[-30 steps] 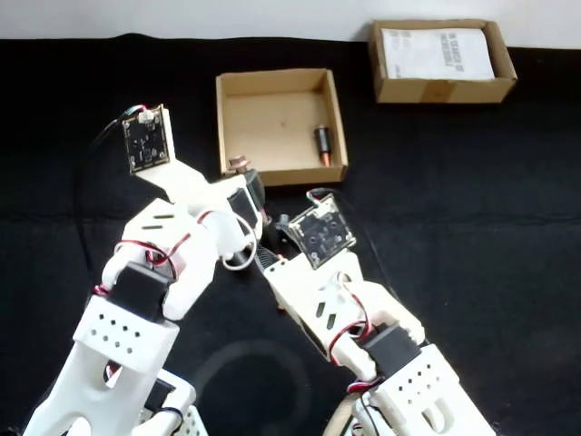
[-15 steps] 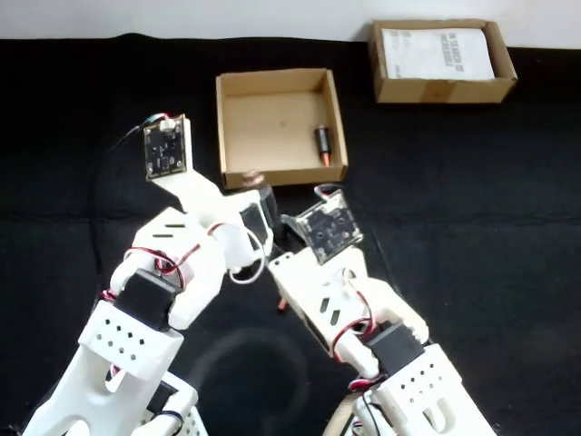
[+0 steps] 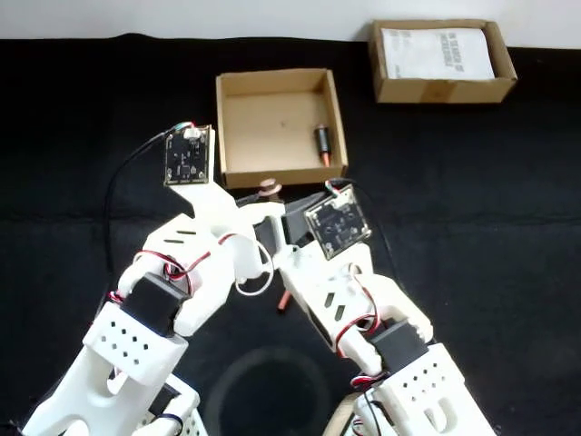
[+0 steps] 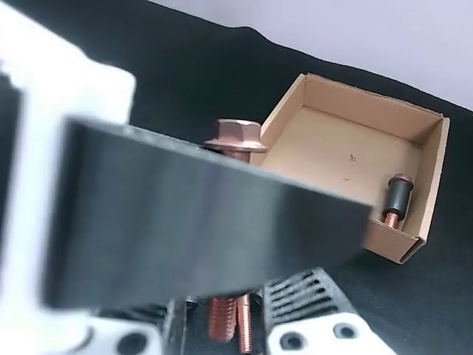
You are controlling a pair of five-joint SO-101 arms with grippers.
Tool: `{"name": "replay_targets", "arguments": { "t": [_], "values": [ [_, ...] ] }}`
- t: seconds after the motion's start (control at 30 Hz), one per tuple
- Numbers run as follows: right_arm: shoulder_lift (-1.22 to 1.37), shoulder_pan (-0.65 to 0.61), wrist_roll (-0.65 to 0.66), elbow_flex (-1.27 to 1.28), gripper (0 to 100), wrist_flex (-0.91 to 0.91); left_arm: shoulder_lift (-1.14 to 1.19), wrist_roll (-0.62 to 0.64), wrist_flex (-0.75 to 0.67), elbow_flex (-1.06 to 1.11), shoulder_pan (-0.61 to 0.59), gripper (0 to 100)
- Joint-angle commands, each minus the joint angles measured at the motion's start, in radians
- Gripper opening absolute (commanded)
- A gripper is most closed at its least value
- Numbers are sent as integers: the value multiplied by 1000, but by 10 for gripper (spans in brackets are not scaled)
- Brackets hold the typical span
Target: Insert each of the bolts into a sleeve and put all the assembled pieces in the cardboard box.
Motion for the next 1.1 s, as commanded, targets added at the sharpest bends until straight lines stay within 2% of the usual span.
{"name": "replay_targets", "arguments": {
  "t": [0.0, 0.17, 0.37, 0.53, 0.73, 0.83, 0.93, 1.07],
  "values": [
    [-2, 39, -5, -88, 6, -64, -16, -3, 29, -4, 36, 412],
    [-2, 94, -8, -84, 6, -87, -15, -5, 81, -4, 84, 526],
    [-5, 137, -9, -90, 6, -119, -16, -6, 80, -15, 81, 531],
    [-1, 223, -11, -82, 6, -133, -73, -5, 78, -77, 18, 531],
    [1, 282, -11, -79, 6, -133, -97, -6, 83, -87, 15, 530],
    [31, 326, -14, -87, 6, -133, -97, -6, 92, -81, -24, 523],
    [127, 415, -81, -140, 6, -171, -96, -40, 144, -79, -113, 390],
    [337, 443, -114, -300, 6, -168, -97, -166, 181, -27, -252, 38]
  ]
}}
